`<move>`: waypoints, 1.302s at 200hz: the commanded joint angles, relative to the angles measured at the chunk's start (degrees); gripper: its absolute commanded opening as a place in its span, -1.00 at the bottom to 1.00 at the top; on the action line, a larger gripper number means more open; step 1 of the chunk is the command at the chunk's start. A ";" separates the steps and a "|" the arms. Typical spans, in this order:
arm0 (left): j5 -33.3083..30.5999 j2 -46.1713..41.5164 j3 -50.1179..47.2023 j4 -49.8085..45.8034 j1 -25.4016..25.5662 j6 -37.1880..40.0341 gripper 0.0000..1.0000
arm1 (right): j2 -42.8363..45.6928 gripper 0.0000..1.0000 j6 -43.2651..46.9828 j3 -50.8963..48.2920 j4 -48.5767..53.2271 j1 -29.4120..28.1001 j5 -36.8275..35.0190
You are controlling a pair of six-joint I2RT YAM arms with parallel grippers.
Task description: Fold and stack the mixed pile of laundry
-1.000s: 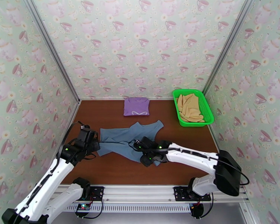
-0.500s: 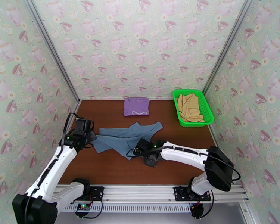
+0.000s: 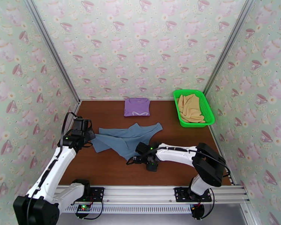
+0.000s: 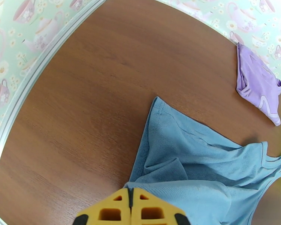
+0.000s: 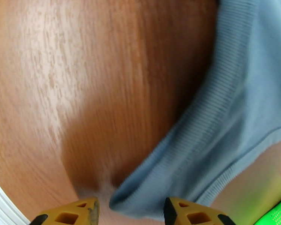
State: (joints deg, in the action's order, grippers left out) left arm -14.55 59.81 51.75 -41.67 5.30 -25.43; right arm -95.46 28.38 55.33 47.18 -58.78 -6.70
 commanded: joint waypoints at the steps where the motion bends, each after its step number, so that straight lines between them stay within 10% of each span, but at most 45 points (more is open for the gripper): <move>1: 0.92 -0.15 -0.95 1.46 -0.41 0.65 -1.00 | -1.39 -0.01 1.57 -0.90 -1.88 0.32 1.50; 43: 1.71 -0.11 -0.60 0.89 -0.61 0.40 -1.00 | -4.47 -0.45 0.94 -2.84 -8.07 2.98 -2.59; 62: 2.64 -0.76 0.07 0.36 -0.63 -0.05 -1.00 | -4.69 -1.00 -0.22 -1.92 -10.93 5.43 -6.93; 105: 6.46 -4.18 4.99 -4.42 -0.58 -1.23 -1.00 | 6.76 -1.00 -3.23 1.93 -7.45 6.20 -11.89; 164: 8.99 2.67 35.77 -20.12 -0.61 6.09 -1.00 | 34.73 -1.00 1.11 12.47 -9.91 11.58 -17.67; 217: 12.32 26.75 65.11 -23.50 -1.69 9.89 -1.00 | 17.85 -1.00 3.42 36.32 -14.05 33.99 -10.44; 260: 15.62 51.64 101.76 -31.61 -2.77 12.07 -1.00 | -3.81 -1.00 4.43 62.79 -9.21 41.47 -5.17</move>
State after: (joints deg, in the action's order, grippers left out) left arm -1.91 102.72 137.05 -67.24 3.73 -15.90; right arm -91.50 31.42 106.08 34.87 -19.92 -15.55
